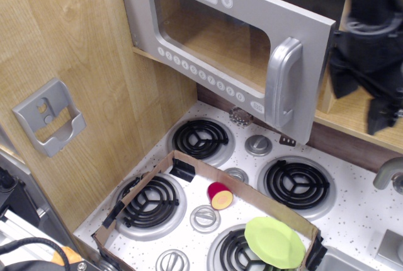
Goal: Open microwave
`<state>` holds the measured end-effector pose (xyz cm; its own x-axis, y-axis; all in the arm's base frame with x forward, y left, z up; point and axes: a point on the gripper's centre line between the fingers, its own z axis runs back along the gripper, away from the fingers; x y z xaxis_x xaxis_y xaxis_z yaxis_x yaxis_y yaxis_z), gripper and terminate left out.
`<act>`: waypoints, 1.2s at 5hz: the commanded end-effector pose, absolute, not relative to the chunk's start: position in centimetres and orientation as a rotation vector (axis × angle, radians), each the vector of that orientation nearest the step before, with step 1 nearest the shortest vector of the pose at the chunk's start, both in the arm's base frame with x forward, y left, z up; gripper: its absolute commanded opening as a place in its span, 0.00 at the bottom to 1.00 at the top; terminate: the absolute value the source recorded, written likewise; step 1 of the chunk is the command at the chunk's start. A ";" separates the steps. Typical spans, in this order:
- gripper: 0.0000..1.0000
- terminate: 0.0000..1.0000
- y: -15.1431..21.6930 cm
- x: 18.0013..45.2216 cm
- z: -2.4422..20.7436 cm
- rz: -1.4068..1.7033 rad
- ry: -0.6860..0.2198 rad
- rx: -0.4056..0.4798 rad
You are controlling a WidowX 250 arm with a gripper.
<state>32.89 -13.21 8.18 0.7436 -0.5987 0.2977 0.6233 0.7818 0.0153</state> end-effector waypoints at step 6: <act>1.00 0.00 -4.3 27.1 6.1 -0.202 -0.214 0.037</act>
